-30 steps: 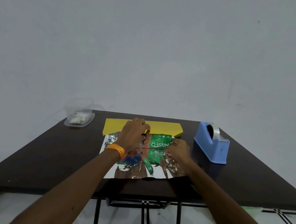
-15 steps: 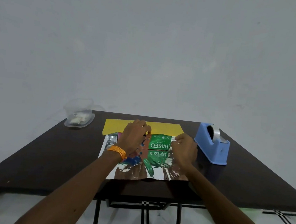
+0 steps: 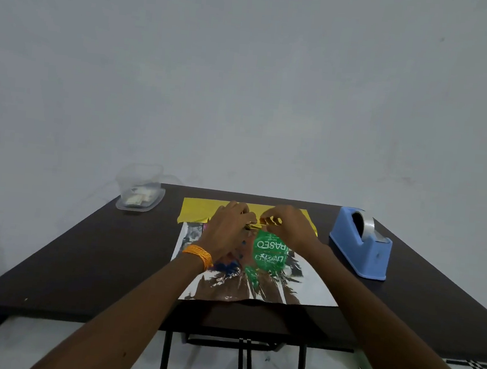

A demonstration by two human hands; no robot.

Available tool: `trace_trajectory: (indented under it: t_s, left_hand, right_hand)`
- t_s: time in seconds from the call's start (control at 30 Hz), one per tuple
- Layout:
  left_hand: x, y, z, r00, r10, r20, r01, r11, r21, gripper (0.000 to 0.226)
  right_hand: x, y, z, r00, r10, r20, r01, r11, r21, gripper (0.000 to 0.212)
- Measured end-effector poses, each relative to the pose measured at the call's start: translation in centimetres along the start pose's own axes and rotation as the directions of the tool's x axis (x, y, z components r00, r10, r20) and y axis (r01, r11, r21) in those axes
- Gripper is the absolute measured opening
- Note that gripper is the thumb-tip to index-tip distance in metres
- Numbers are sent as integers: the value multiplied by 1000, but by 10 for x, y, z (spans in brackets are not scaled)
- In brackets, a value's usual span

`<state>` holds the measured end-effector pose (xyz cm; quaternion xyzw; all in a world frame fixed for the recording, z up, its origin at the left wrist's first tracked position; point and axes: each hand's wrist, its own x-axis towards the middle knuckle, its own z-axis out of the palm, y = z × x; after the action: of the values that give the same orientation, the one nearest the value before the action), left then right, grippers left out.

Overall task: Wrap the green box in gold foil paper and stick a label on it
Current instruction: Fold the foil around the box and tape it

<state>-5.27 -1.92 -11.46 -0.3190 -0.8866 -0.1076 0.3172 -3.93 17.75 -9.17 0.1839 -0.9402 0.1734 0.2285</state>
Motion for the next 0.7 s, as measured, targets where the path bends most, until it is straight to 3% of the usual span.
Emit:
trace_trajectory:
  t_s: [0.1, 0.27, 0.4, 0.5, 0.7]
  left_hand:
    - [-7, -17, -7, 998, -34, -43, 30, 996, -82, 30]
    - [-24, -56, -22, 996, -85, -37, 81, 992, -93, 19]
    - [-31, -69, -31, 993, -118, -21, 115, 987, -109, 23]
    - [-31, -67, -34, 978, -205, -37, 194, 961, -195, 38]
    - [-16, -24, -29, 979, -183, -93, 166, 972, -168, 27]
  right_hand:
    - [-5, 4, 3, 1000, -20, -16, 19, 1000, -24, 29]
    - [-5, 2, 4, 999, 17, -35, -17, 1000, 3, 27]
    - [-4, 1, 4, 999, 36, -37, -36, 999, 13, 29]
    - [-4, -1, 4, 998, 51, -32, -51, 999, 5, 29]
    - [-4, -2, 5, 998, 54, -35, -55, 998, -15, 25]
